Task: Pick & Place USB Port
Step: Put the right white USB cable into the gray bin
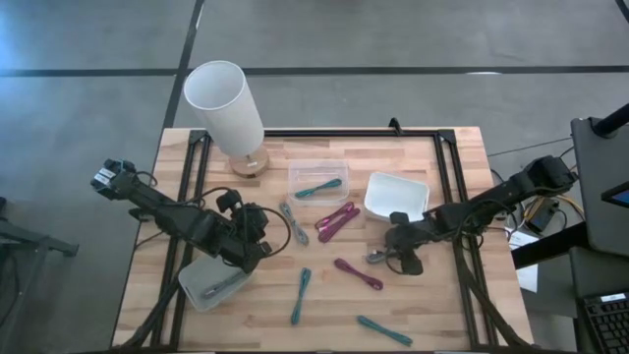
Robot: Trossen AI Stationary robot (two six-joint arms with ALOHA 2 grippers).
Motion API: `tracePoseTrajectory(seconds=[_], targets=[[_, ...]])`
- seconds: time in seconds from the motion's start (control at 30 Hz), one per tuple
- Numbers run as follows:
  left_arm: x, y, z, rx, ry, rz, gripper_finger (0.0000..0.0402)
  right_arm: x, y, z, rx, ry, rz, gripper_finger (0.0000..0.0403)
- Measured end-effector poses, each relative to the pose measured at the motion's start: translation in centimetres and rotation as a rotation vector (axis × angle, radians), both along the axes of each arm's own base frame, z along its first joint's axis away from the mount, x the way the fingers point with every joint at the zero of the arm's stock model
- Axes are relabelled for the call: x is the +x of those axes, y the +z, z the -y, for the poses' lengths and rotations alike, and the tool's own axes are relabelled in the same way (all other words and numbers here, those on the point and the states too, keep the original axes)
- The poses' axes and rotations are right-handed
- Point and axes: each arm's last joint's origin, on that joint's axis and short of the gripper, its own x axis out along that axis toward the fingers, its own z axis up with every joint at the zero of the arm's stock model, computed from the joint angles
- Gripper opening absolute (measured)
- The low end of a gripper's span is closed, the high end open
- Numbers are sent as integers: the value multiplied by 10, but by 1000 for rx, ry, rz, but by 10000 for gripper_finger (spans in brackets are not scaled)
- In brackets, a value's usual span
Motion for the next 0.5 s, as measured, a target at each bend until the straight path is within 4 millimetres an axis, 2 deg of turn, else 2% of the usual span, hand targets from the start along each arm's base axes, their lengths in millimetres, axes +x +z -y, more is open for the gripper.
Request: tracePoseTrajectory(seconds=[0.2,0.37,0.5], targets=[[0,0,0,0,0,0,128,0,7,-16,-49,164,23,157],[0,0,0,-1,0,0,128,2,-6,-23,-106,230,-41,157],[0,0,0,-1,0,1,128,16,-11,-27,-180,249,-86,157]])
